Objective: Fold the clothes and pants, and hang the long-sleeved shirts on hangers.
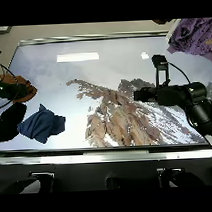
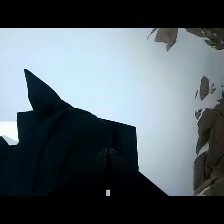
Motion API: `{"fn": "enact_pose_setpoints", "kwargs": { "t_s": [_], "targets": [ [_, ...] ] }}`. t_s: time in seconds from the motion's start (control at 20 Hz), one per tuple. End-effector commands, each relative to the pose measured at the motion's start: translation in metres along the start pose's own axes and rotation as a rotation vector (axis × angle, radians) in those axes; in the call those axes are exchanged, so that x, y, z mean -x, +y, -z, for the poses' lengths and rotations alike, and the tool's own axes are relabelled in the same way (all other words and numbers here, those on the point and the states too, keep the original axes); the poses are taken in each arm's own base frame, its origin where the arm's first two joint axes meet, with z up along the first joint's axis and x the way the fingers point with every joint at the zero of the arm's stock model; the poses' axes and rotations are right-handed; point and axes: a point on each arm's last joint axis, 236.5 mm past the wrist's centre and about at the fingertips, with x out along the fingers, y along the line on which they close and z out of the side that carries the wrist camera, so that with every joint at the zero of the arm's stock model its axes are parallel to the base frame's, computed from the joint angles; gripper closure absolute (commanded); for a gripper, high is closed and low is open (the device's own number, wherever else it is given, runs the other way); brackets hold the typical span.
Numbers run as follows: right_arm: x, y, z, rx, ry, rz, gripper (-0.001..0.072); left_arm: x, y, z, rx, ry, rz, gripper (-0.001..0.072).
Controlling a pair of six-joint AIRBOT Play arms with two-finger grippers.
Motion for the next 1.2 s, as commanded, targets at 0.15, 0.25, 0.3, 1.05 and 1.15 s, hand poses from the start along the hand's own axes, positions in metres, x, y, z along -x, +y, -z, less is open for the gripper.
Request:
{"fn": "enact_pose_setpoints", "kwargs": {
  "t_s": [0.15,0.25,0.3,1.05,1.15],
  "targets": [
    [0.0,0.0006,-0.0002,0.001,0.0,-0.001,0.0683,0.0003,-0.0001,-0.0001,-0.001,-0.001,0.0,0.0689],
    [0.0,0.0006,-0.0001,0.001,0.0,-0.001,0.0683,0.0003,-0.0001,-0.0001,-0.001,-0.001,0.0,0.0688],
    [0.0,0.0006,-0.0002,0.001,0.0,-0.001,0.0683,0.0003,-0.0001,-0.0001,-0.001,-0.001,0.0,0.0688],
    [0.0,0.0006,-0.0002,0.001,0.0,-0.001,0.0683,-0.0004,0.0008,-0.0065,-0.002,-0.026,-0.004,0.0688],
    [0.0,0.0006,-0.0002,0.001,0.0,-0.001,0.0683,-0.0004,0.0007,-0.0066,-0.002,-0.027,-0.003,0.0689]
  ]
}}
